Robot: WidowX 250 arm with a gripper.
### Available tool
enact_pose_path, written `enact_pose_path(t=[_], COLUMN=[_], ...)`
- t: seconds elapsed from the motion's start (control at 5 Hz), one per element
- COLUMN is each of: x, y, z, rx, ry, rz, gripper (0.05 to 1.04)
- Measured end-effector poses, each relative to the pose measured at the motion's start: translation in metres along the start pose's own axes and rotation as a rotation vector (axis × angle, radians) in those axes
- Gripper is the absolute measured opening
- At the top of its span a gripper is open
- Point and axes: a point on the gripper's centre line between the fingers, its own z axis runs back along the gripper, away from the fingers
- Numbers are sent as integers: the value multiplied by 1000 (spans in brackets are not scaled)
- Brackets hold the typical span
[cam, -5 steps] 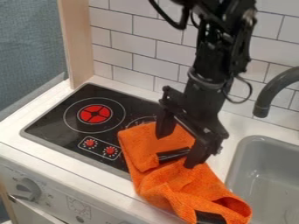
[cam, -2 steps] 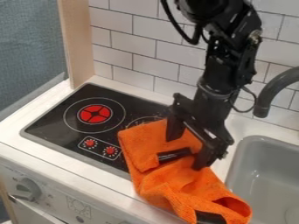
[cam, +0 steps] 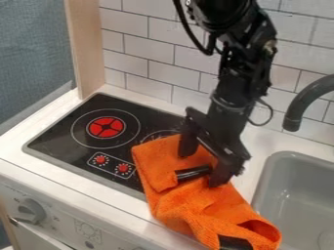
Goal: Unfold the cloth from top right to bottom left
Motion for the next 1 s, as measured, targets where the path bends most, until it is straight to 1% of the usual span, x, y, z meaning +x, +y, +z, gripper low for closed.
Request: enact_pose_path(t=[0.2,0.4,0.6,0.8,1.0], x=[3,4,4,1,-8], y=[0,1,0,0,11], z=[0,0,-1,-2,12], rx=[-1,3,2,3,-15], ry=[-18,-24,-25,-12,-3], rz=[8,13,20,24,67], gripper=[655,353,159,68,52])
